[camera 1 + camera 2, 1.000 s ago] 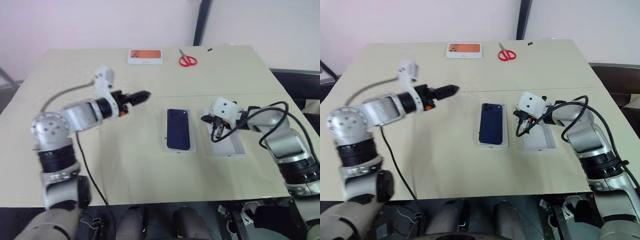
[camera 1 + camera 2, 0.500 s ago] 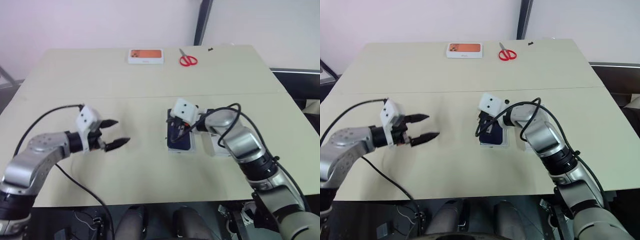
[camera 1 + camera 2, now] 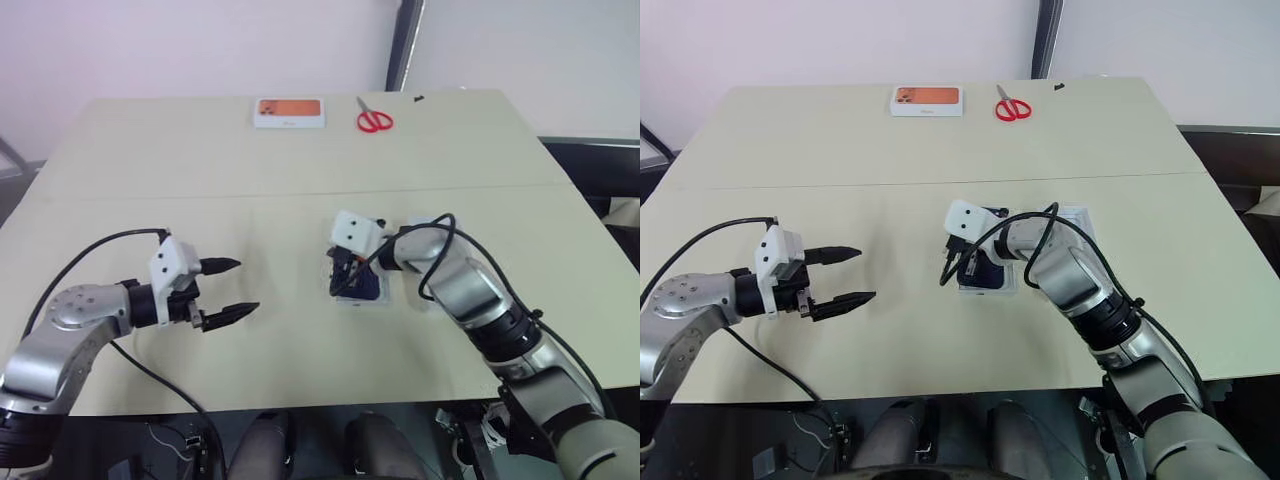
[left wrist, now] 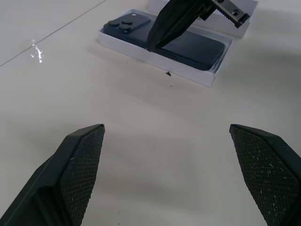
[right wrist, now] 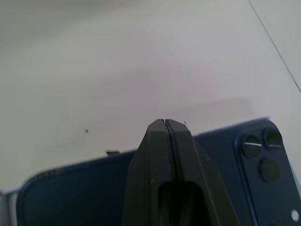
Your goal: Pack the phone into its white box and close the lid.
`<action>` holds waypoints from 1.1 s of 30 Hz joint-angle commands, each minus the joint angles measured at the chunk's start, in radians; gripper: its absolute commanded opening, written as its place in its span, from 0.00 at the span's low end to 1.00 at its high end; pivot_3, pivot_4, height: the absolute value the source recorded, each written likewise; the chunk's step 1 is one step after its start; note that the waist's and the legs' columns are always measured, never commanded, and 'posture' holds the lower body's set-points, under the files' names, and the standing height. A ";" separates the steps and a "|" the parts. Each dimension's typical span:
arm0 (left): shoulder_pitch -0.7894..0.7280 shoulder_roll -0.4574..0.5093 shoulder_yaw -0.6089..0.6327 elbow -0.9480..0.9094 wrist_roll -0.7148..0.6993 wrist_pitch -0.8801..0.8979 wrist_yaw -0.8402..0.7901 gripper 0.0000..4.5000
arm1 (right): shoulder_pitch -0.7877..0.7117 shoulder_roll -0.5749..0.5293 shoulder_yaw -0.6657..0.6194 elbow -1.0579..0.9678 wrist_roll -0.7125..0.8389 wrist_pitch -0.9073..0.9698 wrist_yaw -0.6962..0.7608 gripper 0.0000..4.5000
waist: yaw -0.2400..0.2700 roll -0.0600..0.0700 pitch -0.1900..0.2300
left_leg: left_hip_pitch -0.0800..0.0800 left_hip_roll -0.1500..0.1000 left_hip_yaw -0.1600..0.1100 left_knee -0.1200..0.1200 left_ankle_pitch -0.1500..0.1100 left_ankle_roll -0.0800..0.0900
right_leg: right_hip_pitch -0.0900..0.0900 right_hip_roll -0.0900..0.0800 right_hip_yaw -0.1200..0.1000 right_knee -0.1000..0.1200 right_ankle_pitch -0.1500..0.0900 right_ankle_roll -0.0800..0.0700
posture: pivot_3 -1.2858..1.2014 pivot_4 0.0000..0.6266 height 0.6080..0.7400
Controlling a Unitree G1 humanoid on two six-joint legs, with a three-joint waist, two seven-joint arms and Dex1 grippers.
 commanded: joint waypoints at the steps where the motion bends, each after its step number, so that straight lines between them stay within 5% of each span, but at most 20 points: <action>1: 0.000 -0.003 0.036 -0.017 0.011 -0.018 0.002 0.99 | -0.007 -0.027 -0.018 -0.040 -0.007 -0.005 0.009 0.00 | 0.000 0.000 0.000 | 0.000 0.000 0.000 0.000 0.000 0.000 | 0.000 0.000 0.000 0.000 0.000 0.000 | 0.52 0.24 1.00; 15: -0.033 -0.049 0.032 0.024 0.062 -0.049 0.037 0.99 | 0.003 -0.075 -0.076 -0.121 0.047 0.010 0.039 0.00 | 0.001 0.000 0.000 | 0.000 0.000 0.000 0.000 0.000 0.000 | 0.000 0.000 0.000 0.000 0.000 0.000 | 0.52 0.24 1.00; 20: -0.243 -0.064 -0.021 0.091 0.063 0.239 0.191 0.99 | 0.014 -0.167 -0.166 -0.118 0.095 -0.021 0.084 0.00 | 0.013 0.000 0.000 | 0.000 0.000 -0.001 0.002 -0.001 0.002 | 0.002 0.000 -0.001 0.000 0.000 0.000 | 0.52 0.24 1.00; 23: -0.368 -0.097 -0.063 0.069 0.001 0.388 0.195 0.80 | 0.026 -0.233 -0.197 -0.072 0.091 -0.064 0.101 0.00 | 0.009 -0.001 0.000 | 0.000 -0.001 -0.001 0.003 -0.001 0.002 | 0.002 0.000 -0.001 0.000 0.000 0.000 | 0.52 0.24 1.00; 29: -0.574 -0.154 -0.287 0.114 0.094 0.476 0.169 0.12 | 0.048 -0.305 -0.180 -0.008 0.038 -0.156 0.100 0.00 | -0.003 0.000 0.000 | 0.000 0.000 0.001 0.002 0.000 0.000 | 0.001 0.001 0.000 0.001 0.000 0.000 | 0.52 0.24 1.00; 33: -0.703 -0.182 -0.492 0.236 0.226 0.493 0.131 0.12 | 0.075 -0.314 -0.141 -0.005 -0.013 -0.208 0.097 0.00 | -0.001 0.000 0.000 | 0.000 0.000 0.001 0.002 0.000 0.000 | 0.001 0.001 0.001 0.001 0.000 0.000 | 0.52 0.24 1.00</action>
